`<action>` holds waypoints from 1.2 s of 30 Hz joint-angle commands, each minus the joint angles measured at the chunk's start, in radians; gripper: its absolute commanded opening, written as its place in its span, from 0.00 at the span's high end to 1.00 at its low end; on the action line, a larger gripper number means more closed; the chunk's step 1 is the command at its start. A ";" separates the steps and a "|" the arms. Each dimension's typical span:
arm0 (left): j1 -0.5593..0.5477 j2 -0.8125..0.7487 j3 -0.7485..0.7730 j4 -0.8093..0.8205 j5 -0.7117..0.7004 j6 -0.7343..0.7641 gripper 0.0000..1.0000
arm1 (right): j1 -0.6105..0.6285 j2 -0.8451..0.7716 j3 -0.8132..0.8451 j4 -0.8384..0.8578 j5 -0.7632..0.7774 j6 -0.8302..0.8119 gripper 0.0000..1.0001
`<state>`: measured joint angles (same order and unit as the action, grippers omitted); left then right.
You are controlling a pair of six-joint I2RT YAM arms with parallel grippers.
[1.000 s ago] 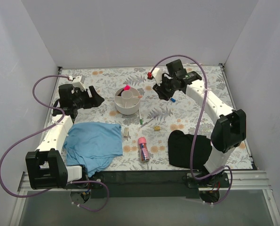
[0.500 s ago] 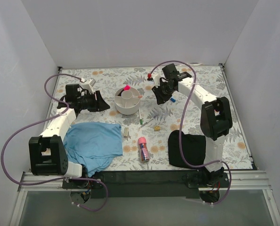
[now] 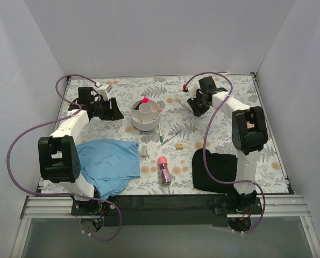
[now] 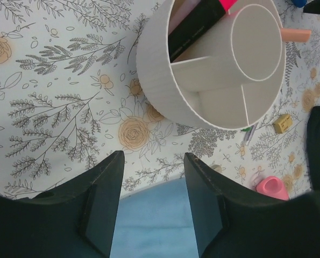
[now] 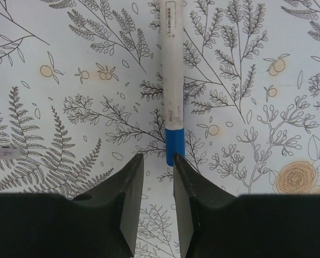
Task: Sort the stationery into containers
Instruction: Pick up the pen from the center of the board.
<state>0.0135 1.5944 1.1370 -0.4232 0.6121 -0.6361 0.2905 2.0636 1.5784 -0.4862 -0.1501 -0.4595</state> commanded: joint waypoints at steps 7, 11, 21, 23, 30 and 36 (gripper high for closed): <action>-0.032 0.091 0.133 -0.052 -0.028 0.056 0.51 | -0.030 -0.016 -0.015 0.112 0.015 -0.047 0.63; -0.044 0.111 0.156 -0.058 -0.043 0.064 0.51 | -0.036 0.001 -0.003 0.118 0.015 -0.064 0.63; -0.066 0.130 0.156 -0.051 -0.058 0.065 0.51 | -0.037 -0.005 -0.027 0.118 -0.023 -0.117 0.63; -0.067 0.130 0.149 -0.046 -0.058 0.061 0.51 | -0.037 -0.031 -0.040 0.127 -0.031 -0.117 0.63; -0.069 0.122 0.127 -0.034 -0.058 0.056 0.50 | -0.037 -0.023 -0.052 0.117 -0.065 -0.116 0.62; -0.069 0.104 0.115 -0.034 -0.071 0.058 0.50 | -0.037 0.033 -0.017 0.090 -0.062 -0.119 0.62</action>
<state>-0.0498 1.7336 1.2667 -0.4664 0.5564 -0.5842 0.2508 2.0731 1.5330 -0.3870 -0.1932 -0.5694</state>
